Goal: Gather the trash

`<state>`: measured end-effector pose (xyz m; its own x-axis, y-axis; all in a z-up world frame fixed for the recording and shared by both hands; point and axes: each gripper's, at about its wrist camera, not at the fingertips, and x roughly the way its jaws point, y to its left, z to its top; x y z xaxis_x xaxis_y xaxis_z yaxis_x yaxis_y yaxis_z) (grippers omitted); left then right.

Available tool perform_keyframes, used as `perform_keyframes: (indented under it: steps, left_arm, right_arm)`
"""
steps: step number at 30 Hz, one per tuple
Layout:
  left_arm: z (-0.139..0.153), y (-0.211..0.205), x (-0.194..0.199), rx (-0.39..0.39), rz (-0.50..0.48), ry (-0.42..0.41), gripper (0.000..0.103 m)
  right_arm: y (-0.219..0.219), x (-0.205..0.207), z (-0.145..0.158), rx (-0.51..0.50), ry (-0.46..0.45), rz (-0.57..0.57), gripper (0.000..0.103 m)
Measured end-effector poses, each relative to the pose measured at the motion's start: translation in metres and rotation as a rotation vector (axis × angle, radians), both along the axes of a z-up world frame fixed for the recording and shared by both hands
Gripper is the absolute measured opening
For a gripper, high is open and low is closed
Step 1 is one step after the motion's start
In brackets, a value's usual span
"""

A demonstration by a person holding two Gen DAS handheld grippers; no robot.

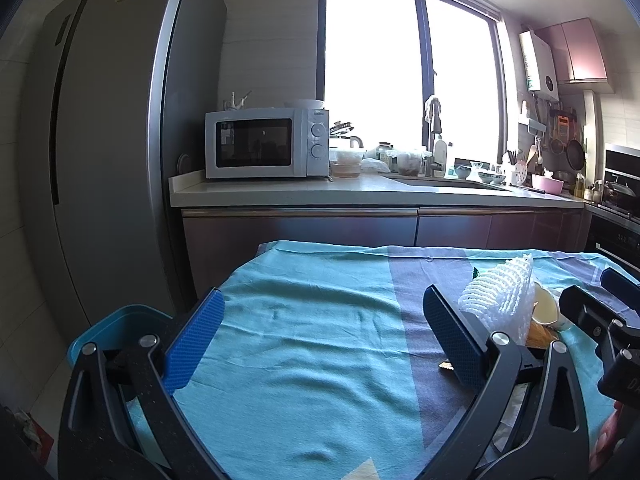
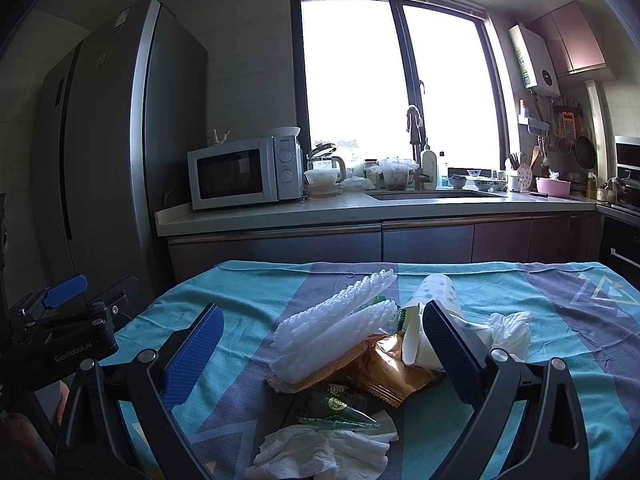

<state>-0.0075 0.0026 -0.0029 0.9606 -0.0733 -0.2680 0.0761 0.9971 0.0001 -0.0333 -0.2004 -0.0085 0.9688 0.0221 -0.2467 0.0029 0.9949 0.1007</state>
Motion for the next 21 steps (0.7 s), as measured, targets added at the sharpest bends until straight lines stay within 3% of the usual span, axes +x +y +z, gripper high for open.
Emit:
perform_keyframes:
  steps: [13, 21]
  left_arm:
    - [-0.006, -0.011, 0.009, 0.024, -0.048, 0.037, 0.098]
    - [-0.017, -0.037, 0.022, 0.071, -0.228, 0.111, 0.098]
  right_arm:
    - [-0.009, 0.005, -0.003, 0.015, 0.032, -0.014, 0.096]
    - [-0.040, 0.022, -0.011, 0.052, 0.125, -0.076, 0.096]
